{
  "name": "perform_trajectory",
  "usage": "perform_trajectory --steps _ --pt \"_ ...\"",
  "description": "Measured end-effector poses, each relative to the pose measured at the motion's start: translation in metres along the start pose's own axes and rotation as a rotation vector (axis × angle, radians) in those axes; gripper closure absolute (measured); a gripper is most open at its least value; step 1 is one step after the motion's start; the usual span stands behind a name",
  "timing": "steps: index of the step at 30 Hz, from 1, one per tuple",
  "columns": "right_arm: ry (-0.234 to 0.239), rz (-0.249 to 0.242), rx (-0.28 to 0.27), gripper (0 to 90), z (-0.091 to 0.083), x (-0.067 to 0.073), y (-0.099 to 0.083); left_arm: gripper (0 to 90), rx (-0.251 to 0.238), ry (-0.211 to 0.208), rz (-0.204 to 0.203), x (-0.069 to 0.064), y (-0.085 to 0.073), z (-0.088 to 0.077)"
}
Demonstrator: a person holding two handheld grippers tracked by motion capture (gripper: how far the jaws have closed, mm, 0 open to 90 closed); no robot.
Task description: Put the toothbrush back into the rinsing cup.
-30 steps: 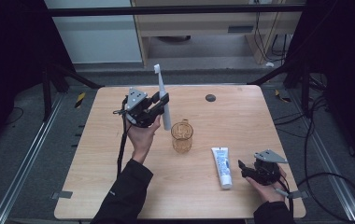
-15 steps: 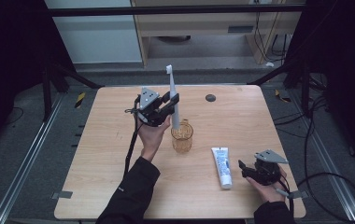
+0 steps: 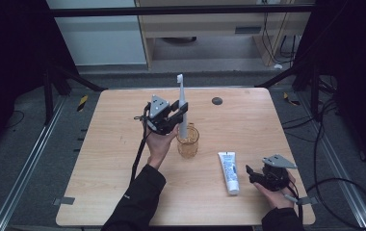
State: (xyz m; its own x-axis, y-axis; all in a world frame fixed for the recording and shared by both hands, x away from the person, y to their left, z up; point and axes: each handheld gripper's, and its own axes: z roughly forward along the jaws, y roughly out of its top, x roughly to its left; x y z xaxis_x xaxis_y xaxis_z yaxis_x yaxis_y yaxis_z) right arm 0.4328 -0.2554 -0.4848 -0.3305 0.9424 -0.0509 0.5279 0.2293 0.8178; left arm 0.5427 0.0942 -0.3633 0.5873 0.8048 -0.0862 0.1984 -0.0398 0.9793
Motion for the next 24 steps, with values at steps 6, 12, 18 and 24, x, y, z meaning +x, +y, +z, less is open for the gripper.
perform_trajectory --steps 6,12,18,24 --pt "0.000 -0.007 -0.001 26.4 0.001 0.000 0.000 67.4 0.011 -0.008 0.012 0.000 -0.010 0.001" --pt "0.002 -0.009 0.003 26.6 0.001 0.001 0.000 67.4 0.030 -0.003 0.028 -0.001 -0.023 0.003" --pt "0.000 -0.010 0.003 26.7 0.001 0.001 0.000 67.4 0.036 -0.003 0.029 0.001 -0.031 0.003" --pt "0.001 -0.011 0.001 26.8 0.001 0.001 0.000 67.4 0.038 0.004 0.033 0.000 -0.038 0.002"
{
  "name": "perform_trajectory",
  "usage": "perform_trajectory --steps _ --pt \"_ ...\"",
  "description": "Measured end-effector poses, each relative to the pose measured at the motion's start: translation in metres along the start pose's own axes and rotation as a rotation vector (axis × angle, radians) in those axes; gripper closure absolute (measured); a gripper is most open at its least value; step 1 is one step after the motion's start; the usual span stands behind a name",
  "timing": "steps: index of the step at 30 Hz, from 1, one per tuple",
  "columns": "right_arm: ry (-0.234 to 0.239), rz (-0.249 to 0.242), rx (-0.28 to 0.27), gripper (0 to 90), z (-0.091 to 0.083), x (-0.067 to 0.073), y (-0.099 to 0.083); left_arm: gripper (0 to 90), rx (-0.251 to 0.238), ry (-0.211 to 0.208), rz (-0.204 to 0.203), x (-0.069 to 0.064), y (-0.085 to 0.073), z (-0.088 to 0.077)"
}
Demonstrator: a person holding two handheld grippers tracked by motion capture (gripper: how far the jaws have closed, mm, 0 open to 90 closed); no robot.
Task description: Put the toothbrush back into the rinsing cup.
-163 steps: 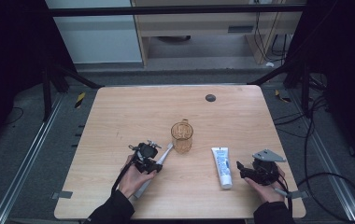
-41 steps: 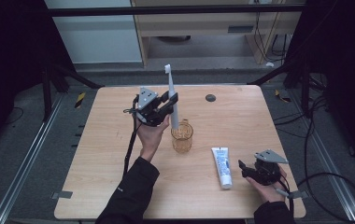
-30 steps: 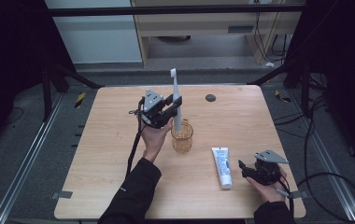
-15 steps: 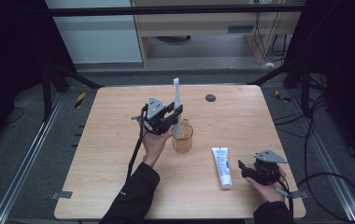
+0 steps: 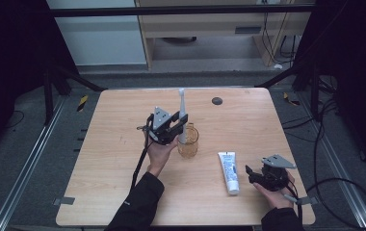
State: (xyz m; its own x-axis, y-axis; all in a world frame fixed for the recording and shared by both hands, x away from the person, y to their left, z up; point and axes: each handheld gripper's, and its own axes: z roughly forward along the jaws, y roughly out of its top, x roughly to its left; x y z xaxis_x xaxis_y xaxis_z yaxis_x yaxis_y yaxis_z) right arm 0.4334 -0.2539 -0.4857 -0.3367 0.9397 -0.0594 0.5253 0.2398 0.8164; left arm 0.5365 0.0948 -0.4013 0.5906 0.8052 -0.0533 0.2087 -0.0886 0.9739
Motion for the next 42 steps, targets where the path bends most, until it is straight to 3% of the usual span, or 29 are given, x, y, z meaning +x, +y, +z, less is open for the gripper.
perform_trajectory --steps 24,42 --pt "0.001 0.001 0.008 26.8 0.002 0.002 0.000 67.3 0.062 -0.007 0.035 0.001 -0.031 -0.005" --pt "-0.001 -0.002 0.005 26.7 0.001 0.003 0.001 66.5 0.088 -0.014 0.051 0.000 -0.036 -0.005"
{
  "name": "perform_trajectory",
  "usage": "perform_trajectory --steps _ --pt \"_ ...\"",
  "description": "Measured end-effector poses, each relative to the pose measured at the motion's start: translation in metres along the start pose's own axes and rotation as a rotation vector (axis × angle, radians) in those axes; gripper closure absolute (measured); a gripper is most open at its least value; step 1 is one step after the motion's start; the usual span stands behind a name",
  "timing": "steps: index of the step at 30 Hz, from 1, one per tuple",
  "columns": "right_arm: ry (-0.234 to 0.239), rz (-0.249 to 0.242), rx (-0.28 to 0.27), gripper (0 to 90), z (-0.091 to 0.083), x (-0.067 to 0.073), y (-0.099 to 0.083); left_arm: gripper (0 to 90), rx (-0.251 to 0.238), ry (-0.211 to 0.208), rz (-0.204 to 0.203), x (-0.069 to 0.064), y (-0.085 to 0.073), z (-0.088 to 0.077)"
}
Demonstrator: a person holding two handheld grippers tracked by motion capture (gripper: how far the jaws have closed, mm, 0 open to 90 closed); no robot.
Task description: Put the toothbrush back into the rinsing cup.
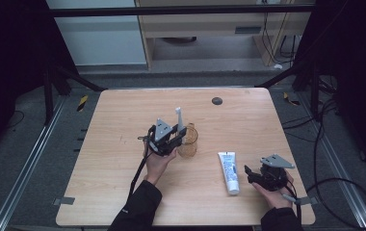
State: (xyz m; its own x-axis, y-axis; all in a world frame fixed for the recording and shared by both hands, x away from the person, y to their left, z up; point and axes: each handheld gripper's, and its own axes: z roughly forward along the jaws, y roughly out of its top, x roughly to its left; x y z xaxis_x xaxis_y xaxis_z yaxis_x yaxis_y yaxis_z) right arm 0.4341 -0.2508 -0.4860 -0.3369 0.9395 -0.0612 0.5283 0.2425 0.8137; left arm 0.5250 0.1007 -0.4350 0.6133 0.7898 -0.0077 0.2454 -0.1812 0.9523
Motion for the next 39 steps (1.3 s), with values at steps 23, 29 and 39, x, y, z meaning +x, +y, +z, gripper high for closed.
perform_trajectory --steps 23,29,39 --pt "0.004 0.007 -0.009 26.1 -0.001 0.001 0.001 51.1 0.024 -0.008 -0.010 0.000 0.002 -0.013" --pt "0.004 0.003 -0.016 25.8 -0.002 0.002 0.002 43.5 0.038 0.004 -0.006 0.000 0.007 -0.025" --pt "0.009 0.012 -0.022 25.6 -0.004 0.003 0.003 34.3 0.080 0.025 0.060 -0.002 0.015 -0.044"
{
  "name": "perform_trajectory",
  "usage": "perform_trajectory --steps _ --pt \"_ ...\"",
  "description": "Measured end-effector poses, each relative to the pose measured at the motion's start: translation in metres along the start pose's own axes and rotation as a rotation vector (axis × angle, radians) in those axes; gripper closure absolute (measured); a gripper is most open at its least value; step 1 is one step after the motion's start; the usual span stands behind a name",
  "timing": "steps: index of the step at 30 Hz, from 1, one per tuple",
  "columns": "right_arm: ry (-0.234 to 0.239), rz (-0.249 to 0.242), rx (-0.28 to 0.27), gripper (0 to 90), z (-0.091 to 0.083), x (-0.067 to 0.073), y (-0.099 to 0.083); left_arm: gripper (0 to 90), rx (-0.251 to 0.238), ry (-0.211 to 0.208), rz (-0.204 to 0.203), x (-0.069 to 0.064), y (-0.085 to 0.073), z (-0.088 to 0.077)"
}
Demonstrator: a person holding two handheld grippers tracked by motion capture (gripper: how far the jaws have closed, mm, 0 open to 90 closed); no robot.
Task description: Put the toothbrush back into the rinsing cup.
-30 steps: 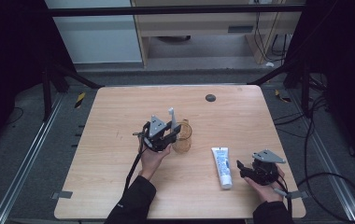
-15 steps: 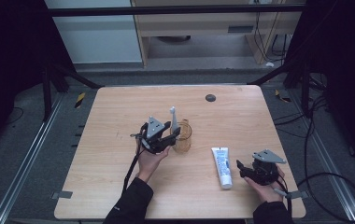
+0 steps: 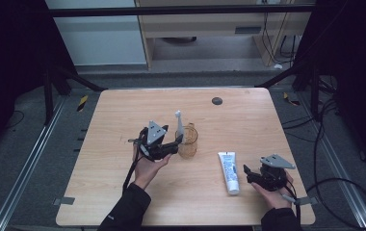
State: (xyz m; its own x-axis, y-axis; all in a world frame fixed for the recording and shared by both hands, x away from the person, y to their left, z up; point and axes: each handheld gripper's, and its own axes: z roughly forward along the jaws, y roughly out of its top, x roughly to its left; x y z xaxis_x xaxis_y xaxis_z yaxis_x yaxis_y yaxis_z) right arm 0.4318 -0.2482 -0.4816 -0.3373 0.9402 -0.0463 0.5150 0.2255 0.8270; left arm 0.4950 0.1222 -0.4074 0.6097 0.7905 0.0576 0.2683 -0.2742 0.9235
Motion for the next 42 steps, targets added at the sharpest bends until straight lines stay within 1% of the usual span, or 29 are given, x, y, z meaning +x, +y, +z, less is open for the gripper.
perform_trajectory --steps 2,5,6,7,9,12,17,18,19,20,21,22,23,24,26,27,28,31,32,33,34,35,36,38,40,42 --pt "-0.001 0.004 -0.005 25.6 -0.002 -0.001 0.000 33.3 0.018 0.009 0.023 0.001 -0.002 -0.005" --pt "-0.004 0.008 -0.007 25.6 -0.002 -0.001 0.000 32.3 0.034 0.010 0.030 0.005 -0.007 -0.016" --pt "-0.003 0.005 -0.009 25.6 -0.003 -0.001 0.000 31.9 0.034 0.010 0.030 0.005 -0.007 -0.016" --pt "-0.003 0.003 -0.010 25.6 -0.003 -0.001 0.001 31.6 0.038 0.013 0.036 0.006 -0.009 -0.020" --pt "-0.001 0.007 -0.010 25.7 -0.004 0.000 0.001 31.2 0.045 0.010 0.031 0.008 -0.013 -0.026" --pt "-0.001 0.001 -0.014 26.2 -0.005 0.000 0.001 30.9 0.060 0.016 0.033 0.009 -0.018 -0.036" --pt "0.005 -0.005 -0.014 27.8 -0.006 0.001 0.002 31.0 0.075 0.028 0.011 0.014 -0.030 -0.052" --pt "0.006 -0.007 -0.014 28.2 -0.007 0.001 0.002 31.0 0.079 0.036 -0.006 0.018 -0.037 -0.058" --pt "0.006 -0.008 -0.014 28.7 -0.007 0.002 0.002 31.0 0.079 0.036 -0.006 0.018 -0.037 -0.058" --pt "0.006 -0.008 -0.014 28.7 -0.007 0.002 0.002 31.0 0.088 0.042 -0.012 0.020 -0.040 -0.060" --pt "0.014 -0.004 -0.013 29.8 -0.008 0.002 0.003 31.0 0.100 0.047 -0.028 0.024 -0.046 -0.064" --pt "0.015 -0.004 -0.011 30.3 -0.008 0.002 0.003 31.0 0.104 0.049 -0.036 0.026 -0.050 -0.066" --pt "0.015 -0.004 -0.011 30.3 -0.008 0.002 0.003 31.0 0.104 0.049 -0.036 0.026 -0.050 -0.066" --pt "0.016 -0.015 -0.008 31.1 -0.008 0.002 0.003 31.0 0.112 0.056 -0.039 0.028 -0.055 -0.068" --pt "0.019 -0.015 -0.007 31.7 -0.008 0.003 0.003 31.0 0.128 0.067 -0.045 0.032 -0.061 -0.072" --pt "0.023 -0.012 -0.001 32.5 -0.008 0.004 0.003 30.9 0.136 0.074 -0.055 0.034 -0.066 -0.075" --pt "0.026 -0.012 -0.001 33.0 -0.008 0.004 0.004 30.9 0.136 0.074 -0.055 0.034 -0.066 -0.075" --pt "0.035 -0.009 0.009 34.2 -0.009 0.005 0.004 31.0 0.169 0.097 -0.064 0.039 -0.076 -0.080" --pt "0.037 -0.013 0.011 34.8 -0.009 0.005 0.004 31.1 0.172 0.101 -0.072 0.040 -0.078 -0.081" --pt "0.048 -0.019 0.017 36.9 -0.010 0.006 0.004 31.3 0.189 0.114 -0.088 0.044 -0.086 -0.085" --pt "0.054 -0.016 0.023 37.5 -0.010 0.007 0.004 31.5 0.189 0.114 -0.088 0.044 -0.086 -0.085" --pt "0.057 -0.018 0.027 38.3 -0.010 0.007 0.004 31.6 0.203 0.125 -0.092 0.047 -0.094 -0.089" --pt "0.057 -0.018 0.027 38.3 -0.010 0.007 0.004 31.9 0.203 0.125 -0.092 0.047 -0.094 -0.089" --pt "0.066 -0.020 0.035 39.9 -0.011 0.009 0.004 32.2 0.210 0.144 -0.092 0.050 -0.101 -0.094" --pt "0.081 -0.023 0.055 43.1 -0.011 0.011 0.004 33.3 0.212 0.158 -0.103 0.054 -0.106 -0.099" --pt "0.086 -0.028 0.058 44.4 -0.011 0.012 0.004 33.5 0.215 0.177 -0.115 0.058 -0.109 -0.103"
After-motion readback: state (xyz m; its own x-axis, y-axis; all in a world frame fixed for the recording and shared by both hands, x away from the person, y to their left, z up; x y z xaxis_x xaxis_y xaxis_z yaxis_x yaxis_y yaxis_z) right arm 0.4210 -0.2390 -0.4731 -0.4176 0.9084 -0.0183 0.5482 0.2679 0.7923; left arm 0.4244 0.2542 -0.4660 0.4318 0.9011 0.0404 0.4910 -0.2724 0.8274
